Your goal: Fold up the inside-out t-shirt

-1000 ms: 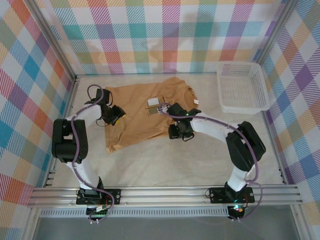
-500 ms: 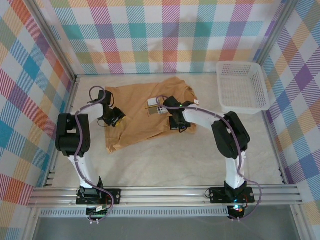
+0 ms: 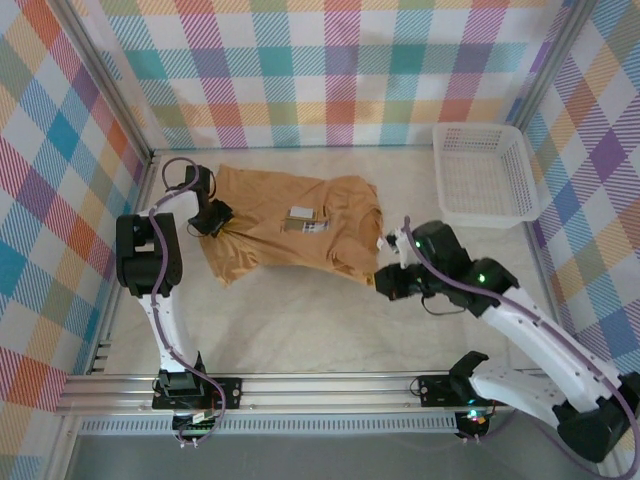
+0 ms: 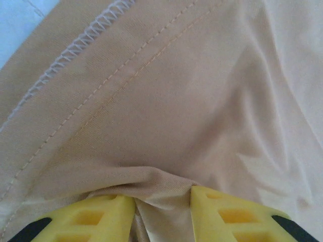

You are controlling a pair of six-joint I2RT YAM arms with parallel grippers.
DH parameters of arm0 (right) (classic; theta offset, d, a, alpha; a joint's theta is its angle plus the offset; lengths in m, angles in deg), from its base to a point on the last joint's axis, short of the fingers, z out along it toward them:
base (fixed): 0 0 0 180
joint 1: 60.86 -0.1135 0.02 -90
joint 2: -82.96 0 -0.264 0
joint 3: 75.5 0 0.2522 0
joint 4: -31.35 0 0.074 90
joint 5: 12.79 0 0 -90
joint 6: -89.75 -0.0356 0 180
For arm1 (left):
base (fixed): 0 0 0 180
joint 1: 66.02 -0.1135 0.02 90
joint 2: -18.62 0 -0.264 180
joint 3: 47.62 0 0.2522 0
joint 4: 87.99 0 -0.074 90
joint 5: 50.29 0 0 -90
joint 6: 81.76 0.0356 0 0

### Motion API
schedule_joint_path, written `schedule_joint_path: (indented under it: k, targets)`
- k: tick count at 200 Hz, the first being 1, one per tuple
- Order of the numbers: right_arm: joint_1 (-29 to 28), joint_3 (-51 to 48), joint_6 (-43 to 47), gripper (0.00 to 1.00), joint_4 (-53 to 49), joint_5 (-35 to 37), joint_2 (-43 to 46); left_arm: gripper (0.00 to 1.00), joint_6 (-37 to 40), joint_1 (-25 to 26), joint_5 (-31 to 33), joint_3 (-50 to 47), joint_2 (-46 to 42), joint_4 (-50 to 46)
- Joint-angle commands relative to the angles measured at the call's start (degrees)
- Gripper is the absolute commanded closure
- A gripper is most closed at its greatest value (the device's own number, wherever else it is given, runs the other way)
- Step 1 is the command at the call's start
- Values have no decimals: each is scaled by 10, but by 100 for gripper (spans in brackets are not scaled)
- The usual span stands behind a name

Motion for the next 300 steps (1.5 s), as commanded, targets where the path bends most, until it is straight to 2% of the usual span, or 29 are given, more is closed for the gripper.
schedule_joint_path:
  k: [1, 6, 25, 50, 57, 66, 82, 98, 120, 138, 162, 181, 212, 242, 256, 268, 282, 300]
  targets:
    - [-3, -70, -38, 70, 47, -124, 27, 64, 5, 4, 40, -9, 18, -50]
    - [-3, -84, -47, 60, 55, -121, 31, 64, 6, 6, 41, -9, 15, -51]
    - [-3, -114, -54, 58, 77, -92, 21, 64, 10, 12, 37, -5, 6, -58]
    - [-2, -100, -50, 67, 94, -33, -42, 63, 18, 18, 39, -2, -11, -69]
    - [-3, -89, -54, 72, 111, -19, -76, 63, 22, 19, 42, -1, -17, -74]
    - [-3, -75, -68, 73, 127, 6, -117, 63, 25, 20, 46, 0, -27, -79]
    - [-3, -35, -83, 61, 168, 30, -211, 63, 31, 22, 49, -1, -49, -88]
    - [-2, 14, -98, 59, 208, 54, -309, 61, 38, 24, 48, -7, -74, -96]
    - [14, 115, -107, 59, 204, 75, -458, 60, 47, 23, 33, -26, -106, -99]
    - [53, 209, -113, 60, 159, 82, -583, 58, 52, 19, 27, -51, -115, -91]
    - [119, 294, -106, 61, 127, 97, -681, 57, 50, 1, 28, -79, -97, -72]
    - [165, 405, -81, 60, 72, 120, -755, 56, 44, -8, 41, -89, -72, -44]
    - [221, 618, -44, 60, -11, 130, -869, 51, 45, -11, 46, -21, 1, -41]
    - [235, 844, 3, 56, -104, 135, -967, 50, 54, -8, 35, 60, 57, -43]
    - [233, 914, 15, 54, -163, 126, -978, 49, 58, -3, 31, 64, 40, -49]
    - [224, 900, 20, 52, -191, 125, -944, 48, 61, 10, 45, 46, 1, -54]
    - [199, 780, 30, 50, -168, 138, -848, 46, 62, 27, 64, 12, -56, -58]
    - [147, 558, 36, 51, -67, 149, -694, 46, 58, 43, 59, -38, -115, -50]
